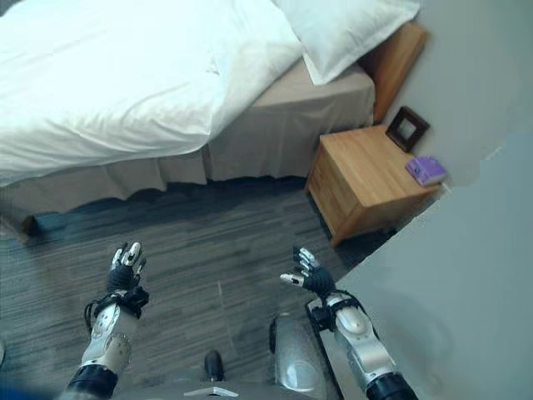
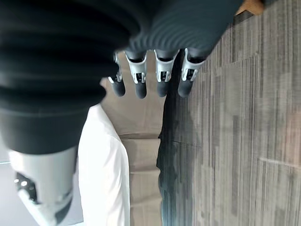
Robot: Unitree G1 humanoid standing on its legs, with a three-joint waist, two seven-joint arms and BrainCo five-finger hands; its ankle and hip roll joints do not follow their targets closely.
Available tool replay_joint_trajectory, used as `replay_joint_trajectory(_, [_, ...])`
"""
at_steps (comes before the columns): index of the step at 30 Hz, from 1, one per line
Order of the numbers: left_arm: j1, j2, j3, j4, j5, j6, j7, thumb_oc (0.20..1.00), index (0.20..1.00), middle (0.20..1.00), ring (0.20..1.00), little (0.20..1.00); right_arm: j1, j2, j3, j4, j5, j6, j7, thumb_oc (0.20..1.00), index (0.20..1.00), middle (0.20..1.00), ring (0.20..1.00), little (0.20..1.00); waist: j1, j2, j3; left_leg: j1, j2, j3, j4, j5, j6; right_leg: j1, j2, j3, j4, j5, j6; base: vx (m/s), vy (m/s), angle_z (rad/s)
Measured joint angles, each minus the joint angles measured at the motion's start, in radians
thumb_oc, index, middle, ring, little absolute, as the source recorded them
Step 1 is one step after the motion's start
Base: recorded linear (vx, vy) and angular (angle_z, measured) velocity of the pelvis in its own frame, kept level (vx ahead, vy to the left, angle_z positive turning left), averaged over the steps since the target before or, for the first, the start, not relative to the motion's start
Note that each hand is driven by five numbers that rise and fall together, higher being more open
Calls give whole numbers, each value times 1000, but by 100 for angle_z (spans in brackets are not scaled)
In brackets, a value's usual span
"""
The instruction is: Making the bed.
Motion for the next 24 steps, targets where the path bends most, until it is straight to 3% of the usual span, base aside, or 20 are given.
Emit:
replay_joint_trajectory(2, [-4,16,-13,2,0,1,0,1000,1000,1000,1000,1000,3,3,-12,-1,0,-1,-3,1000,1000,1000,1000,1000,-3,-9,-6,-21,-8,-54,-33,-12,-19,47,-23,-77,-148,-131,-25,298,-58,97])
replay_joint_trajectory(3, [-19,46,-26,-9,2,0,-3,1000,1000,1000,1000,1000,14,32,-39,-2,1,-3,-4,1000,1000,1000,1000,1000,-14,-84,-24,-50,-106,-73,18,-20,7,69,-93,-83,-299,-218,-23,428,-132,103])
replay_joint_trajectory(4, [-17,58,-18,-20,2,-7,-3,1000,1000,1000,1000,1000,8,28,-39,-8,1,-8,-3,1000,1000,1000,1000,1000,-16,-123,-25,-97,-165,-56,242,-65,14,72,-139,-44,-355,-264,25,557,-182,65])
replay_joint_trajectory(5, [-20,56,-4,0,1,-4,-4,1000,1000,1000,1000,1000,-19,13,-42,-1,0,-18,-2,1000,1000,1000,1000,1000,-16,-119,-7,-73,-161,-40,288,-183,-6,94,-143,-13,-391,-217,-51,576,-187,-2])
replay_joint_trajectory(6, [-20,4,34,49,-3,4,0,1000,1000,1000,1000,1000,-41,2,-37,27,1,-2,-18,1000,1000,1000,1000,1000,-24,-66,8,-53,-150,-40,282,-205,-14,61,-126,30,-351,-200,-60,433,-157,4])
replay_joint_trajectory(8, [-19,-24,27,48,-7,0,-1,1000,1000,1000,1000,1000,-23,-20,-30,27,0,1,-21,1000,1000,1000,1000,1000,-51,-6,-4,-63,-121,-46,269,-198,-5,61,-114,41,-478,-188,-67,374,-148,31])
replay_joint_trajectory(9, [-28,-17,7,29,-7,-4,-1,1000,1000,1000,1000,1000,-25,-23,-23,29,-1,3,-23,1000,1000,1000,1000,1000,-51,2,-4,-53,-100,-44,251,-196,-5,60,-126,56,-543,-192,-71,310,-141,35])
replay_joint_trajectory(10, [-29,-15,3,22,-5,-4,-2,1000,1000,1000,1000,1000,-23,-20,-22,30,-1,6,-23,1000,1000,1000,1000,1000,-51,-3,-6,-32,-90,-50,240,-202,-16,59,-132,62,-508,-194,-74,676,-288,47])
replay_joint_trajectory(12, [-25,-8,-42,15,-5,-5,-2,1000,1000,1000,1000,1000,-2,-17,-12,32,-1,14,-23,1000,1000,1000,1000,1000,-59,-27,-68,29,-55,-102,171,-219,-78,99,-129,37,-419,-214,-89,531,-206,46])
replay_joint_trajectory(13, [-23,-6,-65,-12,-5,-6,-1,1000,1000,1000,1000,1000,-23,-17,-4,41,-2,19,-25,1000,1000,1000,1000,1000,-55,-19,-77,91,-10,-110,138,-224,-133,108,-89,-2,-394,-218,-86,313,-120,-2])
replay_joint_trajectory(14, [-26,-6,-80,-32,-6,-5,-2,1000,1000,1000,1000,1000,-52,-19,-4,40,-2,18,-28,1000,1000,1000,1000,1000,-55,-10,-81,92,7,-115,198,-219,-142,119,-53,-8,-395,-219,-87,475,-205,-40])
replay_joint_trajectory(16, [-38,-17,-86,-60,-9,-6,-10,1000,1000,1000,1000,1000,-77,58,-43,31,0,4,-50,1000,1000,1000,1000,1000,-99,-1,-95,45,34,-129,414,-220,-193,135,1,-33,-419,-204,-115,507,-415,-32])
replay_joint_trajectory(17, [-88,-50,-85,-34,-40,-4,-12,1000,1000,1000,1000,1000,-72,105,-32,39,2,-9,-58,1000,1000,1000,1000,1000,-124,-4,-94,-59,74,-115,640,-167,-235,126,11,-93,-298,-286,-210,499,-501,-18])
replay_joint_trajectory(18, [-112,-71,-97,-39,-56,-6,-13,1000,1000,1000,1000,1000,-50,132,-20,42,6,-7,-61,1000,1000,1000,1000,1000,-126,-24,-108,-134,76,-86,796,-81,-264,137,-3,-116,-277,-302,-268,466,-511,-24])
replay_joint_trajectory(19, [-120,-89,-119,-36,-79,-8,-16,1000,1000,1000,1000,1000,-29,150,-20,57,16,-9,-61,1000,1000,1000,1000,1000,-122,-17,-112,-190,118,-48,912,36,-245,159,14,-111,-291,-309,-303,336,-323,-50])
replay_joint_trajectory(20, [-112,-116,-160,-39,-89,-5,-27,1000,1000,1000,1000,1000,16,175,-24,74,23,-10,-70,1000,1000,1000,1000,1000,-100,-9,-116,-271,210,54,1001,356,-165,225,29,-106,-385,-289,-318,336,-323,-67])
replay_joint_trajectory(21, [-98,-121,-159,-39,-89,-4,-39,1000,1000,1000,1000,1000,25,181,-4,75,30,-8,-84,1000,1000,1000,1000,1000,-100,-18,-114,-299,201,79,1037,513,-86,244,24,-82,-408,-278,-342,321,-187,-68])
replay_joint_trajectory(22, [-103,-119,-158,-36,-89,-4,-41,1000,1000,1000,1000,1000,25,182,5,68,31,-5,-89,1000,1000,1000,1000,1000,-100,-28,-102,-343,192,67,1103,512,-94,246,21,-64,-417,-265,-364,270,-69,-69])
replay_joint_trajectory(23, [-126,-113,-148,-23,-90,-2,-42,1000,1000,1000,1000,1000,-2,182,9,67,32,0,-95,1000,1000,1000,1000,1000,-91,-29,-66,-418,166,49,1239,426,-172,267,3,-54,-420,-247,-373,540,-69,-75])
replay_joint_trajectory(24, [-121,-110,-114,14,-90,2,-42,1000,1000,1000,1000,1000,-6,173,9,60,34,-2,-111,1000,1000,1000,1000,1000,-81,-59,-41,-460,105,50,1193,388,-216,329,-24,-9,-462,-261,-389,551,-27,-77])
